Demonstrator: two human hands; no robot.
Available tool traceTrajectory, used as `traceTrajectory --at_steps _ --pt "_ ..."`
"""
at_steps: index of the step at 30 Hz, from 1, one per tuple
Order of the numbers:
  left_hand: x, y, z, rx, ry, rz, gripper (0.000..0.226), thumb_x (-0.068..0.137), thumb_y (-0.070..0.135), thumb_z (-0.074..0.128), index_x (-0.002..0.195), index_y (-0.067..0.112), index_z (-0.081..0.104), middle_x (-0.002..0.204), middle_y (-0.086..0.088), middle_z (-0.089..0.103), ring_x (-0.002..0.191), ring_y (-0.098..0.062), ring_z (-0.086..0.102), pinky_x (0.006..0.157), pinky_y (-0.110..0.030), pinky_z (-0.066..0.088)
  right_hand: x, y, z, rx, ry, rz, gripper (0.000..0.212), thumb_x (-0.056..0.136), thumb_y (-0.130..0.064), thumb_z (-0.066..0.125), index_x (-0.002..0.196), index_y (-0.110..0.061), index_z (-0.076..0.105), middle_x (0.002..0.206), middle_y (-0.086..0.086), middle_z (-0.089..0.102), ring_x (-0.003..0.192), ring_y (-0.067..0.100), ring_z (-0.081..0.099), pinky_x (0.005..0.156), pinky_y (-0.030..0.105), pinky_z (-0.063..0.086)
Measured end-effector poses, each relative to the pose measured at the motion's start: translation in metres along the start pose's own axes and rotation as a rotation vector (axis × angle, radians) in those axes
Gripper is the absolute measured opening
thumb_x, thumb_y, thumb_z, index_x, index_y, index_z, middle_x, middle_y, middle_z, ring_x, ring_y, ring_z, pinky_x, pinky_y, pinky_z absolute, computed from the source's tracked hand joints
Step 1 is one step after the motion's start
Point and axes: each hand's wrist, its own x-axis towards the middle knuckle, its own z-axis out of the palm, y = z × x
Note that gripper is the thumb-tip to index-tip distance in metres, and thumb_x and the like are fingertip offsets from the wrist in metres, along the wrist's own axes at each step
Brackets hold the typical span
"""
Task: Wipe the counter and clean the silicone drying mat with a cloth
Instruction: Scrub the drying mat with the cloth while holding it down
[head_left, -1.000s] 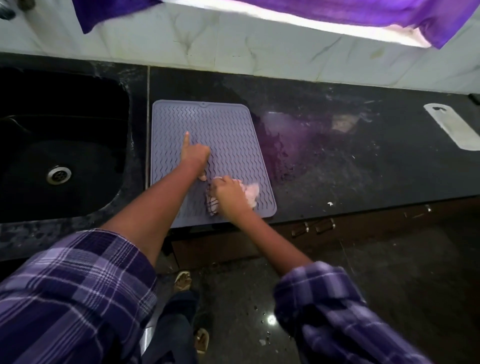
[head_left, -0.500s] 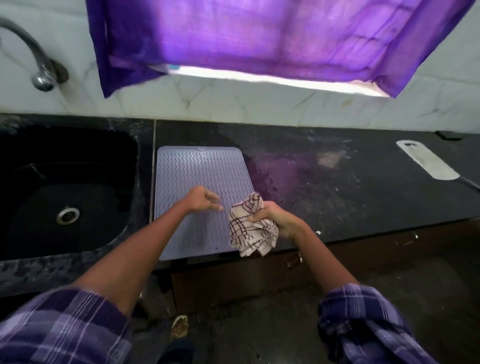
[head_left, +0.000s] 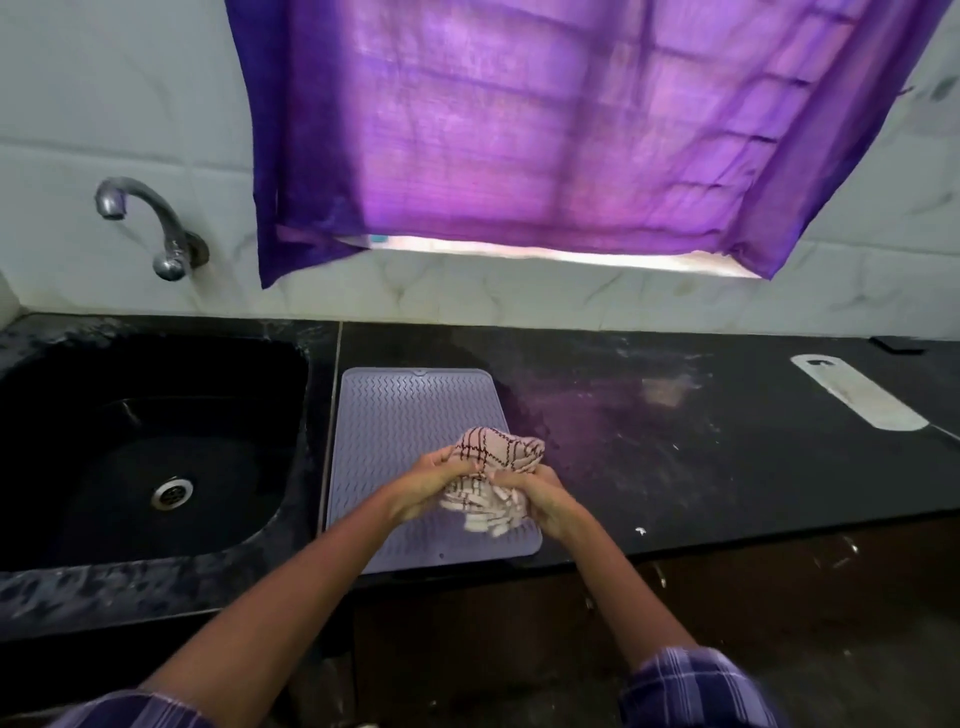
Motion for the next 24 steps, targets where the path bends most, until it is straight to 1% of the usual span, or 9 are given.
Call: traceTrajectory --at_steps 2,4,7,10,14,16,19,23,24 --pt "-0.001 -0.003 0.003 -0.091 -0.014 -0.030 0.029 0.094 0.005 0.054 0.123 0.003 0.055 0.111 -0.015 0.066 0.098 -0.025 0.065 0.084 -0.034 0.055 0.004 -0.001 0.005 0.193 0.051 -0.005 0.021 0.075 0.003 0.068 0.096 0.001 0.066 0.083 0.017 0.073 0.068 0.026 0.071 0.070 0.037 0.059" --pt "0.001 -0.006 0.004 -0.090 -0.034 -0.052 0.032 0.094 0.006 0.054 0.126 0.002 0.054 0.116 -0.016 0.064 0.104 -0.027 0.063 0.089 -0.037 0.053 0.008 0.001 0.011 0.275 -0.016 0.024 0.023 0.080 0.002 0.061 0.103 0.006 0.063 0.089 0.022 0.070 0.073 0.030 0.069 0.074 0.039 0.057" --pt "0.008 -0.004 -0.005 0.037 -0.039 -0.074 0.037 0.093 0.007 0.058 0.129 0.002 0.053 0.115 -0.015 0.064 0.107 -0.028 0.061 0.095 -0.041 0.050 0.010 0.003 0.018 0.250 -0.127 0.017 0.035 0.082 0.000 0.063 0.115 0.010 0.060 0.110 0.030 0.064 0.089 0.036 0.067 0.084 0.044 0.056" --pt "0.020 0.003 -0.022 0.214 -0.034 -0.060 0.037 0.089 0.004 0.063 0.126 0.005 0.056 0.121 -0.017 0.065 0.113 -0.031 0.062 0.099 -0.041 0.051 0.020 0.002 0.019 0.196 -0.126 -0.025 0.035 0.076 0.006 0.068 0.111 0.007 0.062 0.106 0.027 0.068 0.086 0.033 0.071 0.079 0.042 0.059" --pt "0.042 0.011 -0.048 0.460 0.022 -0.006 0.032 0.082 -0.004 0.069 0.110 0.007 0.059 0.110 -0.012 0.066 0.094 -0.017 0.064 0.067 -0.015 0.055 0.049 -0.006 0.025 -0.017 -0.046 0.019 0.032 0.073 0.012 0.069 0.104 0.006 0.066 0.092 0.018 0.072 0.074 0.025 0.072 0.067 0.034 0.061" --pt "0.055 0.013 -0.068 0.604 0.071 -0.009 0.030 0.079 -0.003 0.072 0.100 0.011 0.057 0.100 -0.009 0.064 0.088 -0.018 0.064 0.071 -0.022 0.055 0.071 -0.012 0.026 -0.143 0.042 0.024 0.034 0.072 0.016 0.066 0.104 0.006 0.065 0.092 0.017 0.072 0.076 0.026 0.070 0.068 0.035 0.060" --pt "0.080 0.018 -0.100 0.829 0.200 0.022 0.031 0.080 0.003 0.073 0.109 0.003 0.060 0.106 -0.012 0.067 0.100 -0.024 0.066 0.084 -0.029 0.052 0.110 -0.027 0.017 -0.389 0.207 -0.018 0.030 0.070 0.015 0.066 0.098 0.005 0.068 0.096 0.019 0.069 0.085 0.024 0.064 0.081 0.042 0.057" --pt "0.127 0.034 -0.129 1.157 0.279 0.069 0.019 0.088 0.009 0.063 0.107 0.009 0.064 0.112 -0.008 0.063 0.105 -0.021 0.062 0.087 -0.027 0.047 0.162 -0.066 0.010 -0.597 0.416 -0.281 0.007 0.080 -0.014 0.071 0.080 -0.008 0.074 0.078 0.012 0.073 0.067 0.014 0.062 0.064 0.031 0.055" --pt "0.142 0.039 -0.133 1.208 0.279 0.074 0.021 0.088 0.011 0.063 0.109 0.009 0.063 0.114 -0.009 0.063 0.106 -0.021 0.061 0.088 -0.028 0.048 0.180 -0.078 0.010 -0.704 0.452 -0.377 0.015 0.081 -0.022 0.071 0.073 -0.010 0.073 0.069 0.010 0.070 0.063 0.013 0.060 0.058 0.027 0.049"
